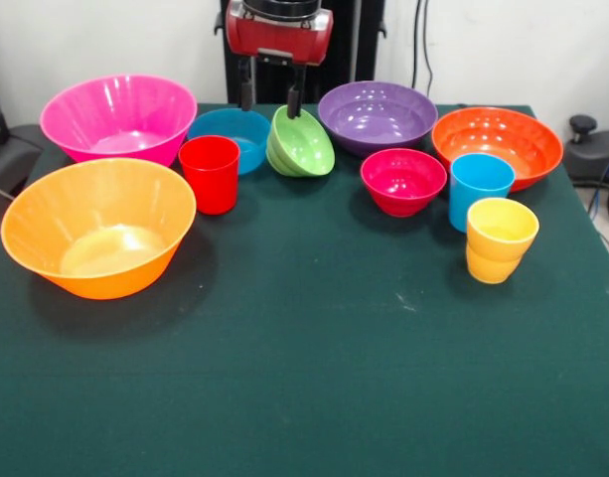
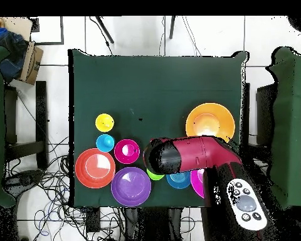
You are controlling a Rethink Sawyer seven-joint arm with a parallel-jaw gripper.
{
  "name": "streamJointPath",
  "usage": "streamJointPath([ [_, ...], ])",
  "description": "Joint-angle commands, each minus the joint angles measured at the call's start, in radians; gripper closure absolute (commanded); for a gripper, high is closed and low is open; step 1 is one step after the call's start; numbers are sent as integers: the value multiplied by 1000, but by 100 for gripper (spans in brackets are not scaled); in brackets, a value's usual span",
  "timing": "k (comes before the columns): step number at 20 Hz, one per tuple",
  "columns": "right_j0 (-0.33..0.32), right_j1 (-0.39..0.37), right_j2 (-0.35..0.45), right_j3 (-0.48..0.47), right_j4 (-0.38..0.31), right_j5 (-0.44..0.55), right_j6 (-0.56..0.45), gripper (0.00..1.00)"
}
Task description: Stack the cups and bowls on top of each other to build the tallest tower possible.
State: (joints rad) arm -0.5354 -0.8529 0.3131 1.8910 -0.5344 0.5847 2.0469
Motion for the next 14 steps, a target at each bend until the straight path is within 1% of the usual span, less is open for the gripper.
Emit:
streamJointPath([
  [1,35,42,4,-1,-12,-16,29,0],
  [5,36,37,10,5,-4,-6,24,0],
  [8,52,9,1,13,4,22,34,0],
  [14,54,0,3,44,20,-18,59,0],
])
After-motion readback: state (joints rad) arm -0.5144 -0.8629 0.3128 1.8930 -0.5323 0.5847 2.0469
